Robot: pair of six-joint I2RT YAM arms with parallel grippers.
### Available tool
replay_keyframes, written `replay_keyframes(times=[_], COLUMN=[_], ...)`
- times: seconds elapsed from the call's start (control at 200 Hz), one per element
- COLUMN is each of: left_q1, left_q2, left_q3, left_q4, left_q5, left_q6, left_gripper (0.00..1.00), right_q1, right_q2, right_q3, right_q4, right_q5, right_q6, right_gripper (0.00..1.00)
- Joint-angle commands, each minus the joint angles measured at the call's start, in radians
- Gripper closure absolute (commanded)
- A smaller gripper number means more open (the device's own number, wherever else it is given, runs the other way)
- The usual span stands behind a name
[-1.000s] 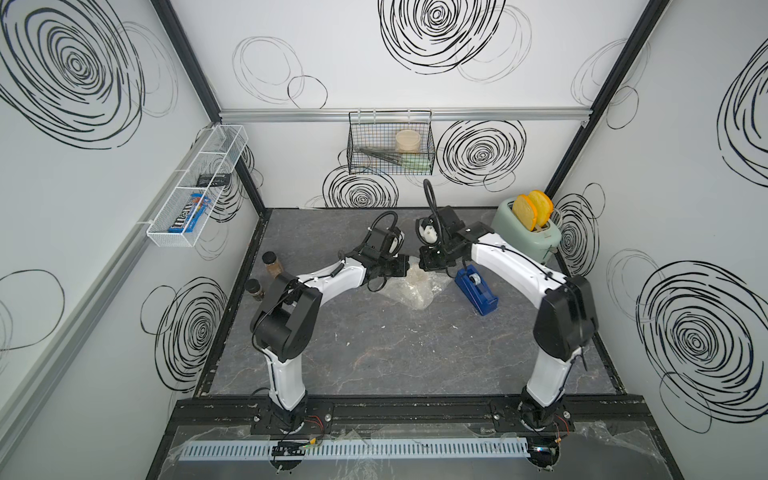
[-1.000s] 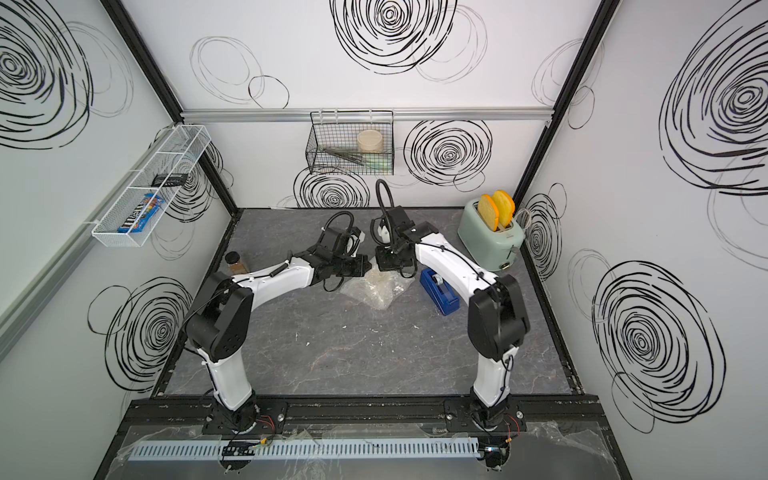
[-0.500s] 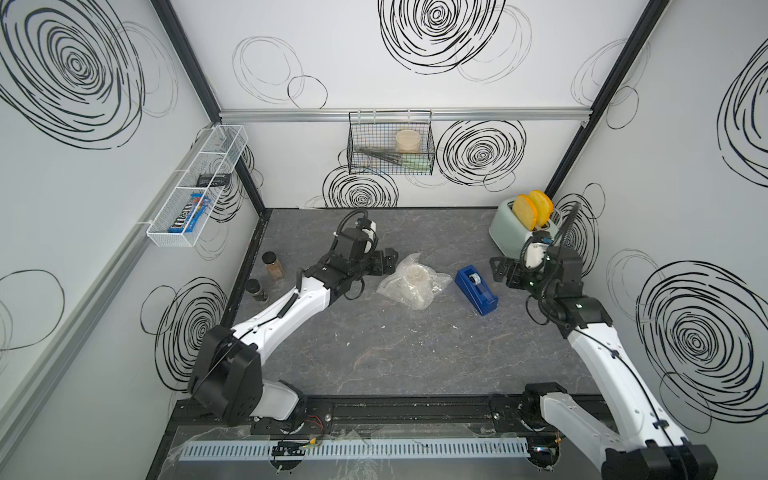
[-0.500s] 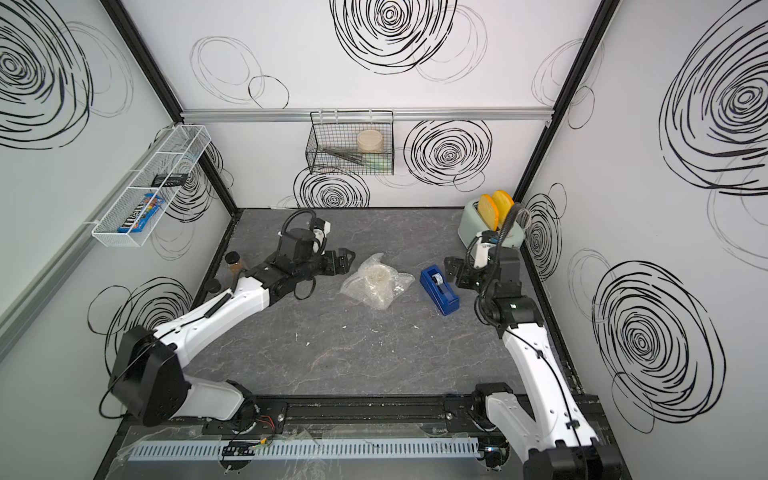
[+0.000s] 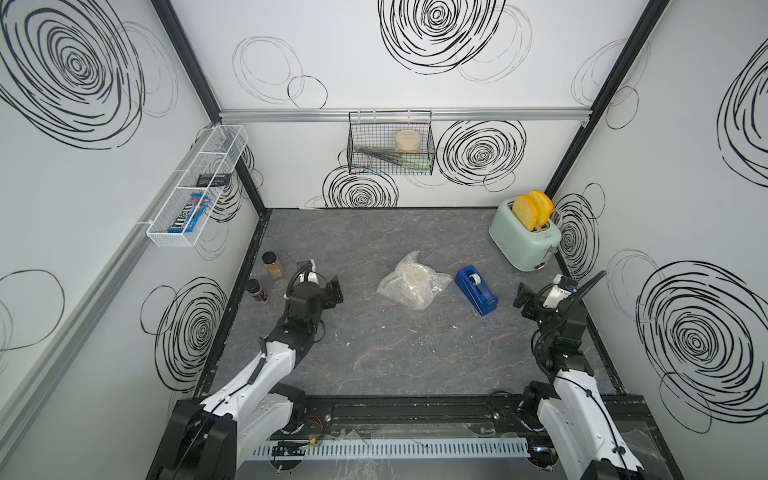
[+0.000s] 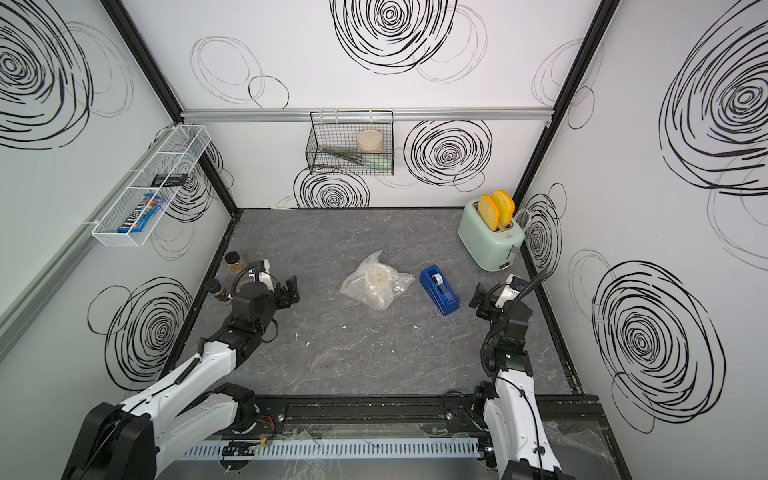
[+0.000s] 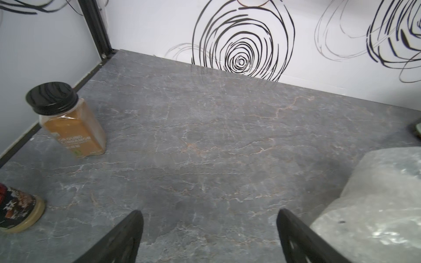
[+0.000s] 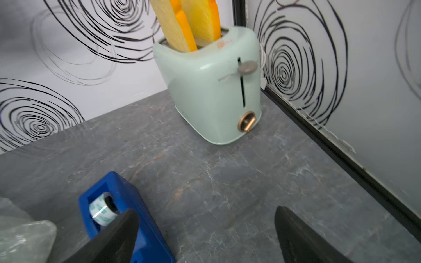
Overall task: Wrap mugs in bubble wrap
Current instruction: Reset both arms
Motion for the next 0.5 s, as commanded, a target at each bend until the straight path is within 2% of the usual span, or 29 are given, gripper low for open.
replay_keyframes(times=[0.0, 0.04, 0.085, 0.145, 0.235, 0.285, 0.375, 0.465, 0.495], left_q1=[0.026, 0.046, 0.083, 0.125, 0.148, 0.168, 0.254, 0.357, 0.375], left_q2=[-0.028, -0.030, -0.023, 0.018, 0.141, 0.179, 0.273, 0.366, 0.396], left_q3=[-0.044, -0.061, -0.091, -0.169, -0.248, -0.210, -0.147, -0.125, -0.127], left_q4=[0.313, 0.349, 0.403, 0.576, 0.850, 0.822, 0.824, 0.918, 0.955], left_q5=[-0.002, 0.013, 0.097, 0.169, 0.111, 0.157, 0.269, 0.412, 0.415], left_q6=[0.174, 0.191, 0.223, 0.251, 0.281, 0.293, 0.210, 0.129, 0.122], left_gripper=[0.04, 0.04, 0.04, 0.04, 0.04, 0.04, 0.04, 0.04, 0.04], right_q1=[0.000, 0.002, 0.003, 0.006, 0.026, 0.050, 0.100, 0.186, 0.198], right_q2=[0.050, 0.078, 0.117, 0.168, 0.254, 0.315, 0.430, 0.546, 0.598], right_q3=[-0.043, -0.054, -0.077, -0.098, -0.110, -0.113, -0.076, -0.007, -0.002], right_q4=[0.287, 0.317, 0.390, 0.473, 0.587, 0.653, 0.738, 0.768, 0.815], right_q5=[0.015, 0.025, 0.024, 0.037, 0.061, 0.084, 0.073, 0.137, 0.136], right_q6=[0.025, 0.035, 0.032, 0.028, 0.008, -0.004, -0.049, -0.145, -0.166], right_gripper=[0.03, 0.03, 0.03, 0.03, 0.03, 0.03, 0.03, 0.03, 0.03])
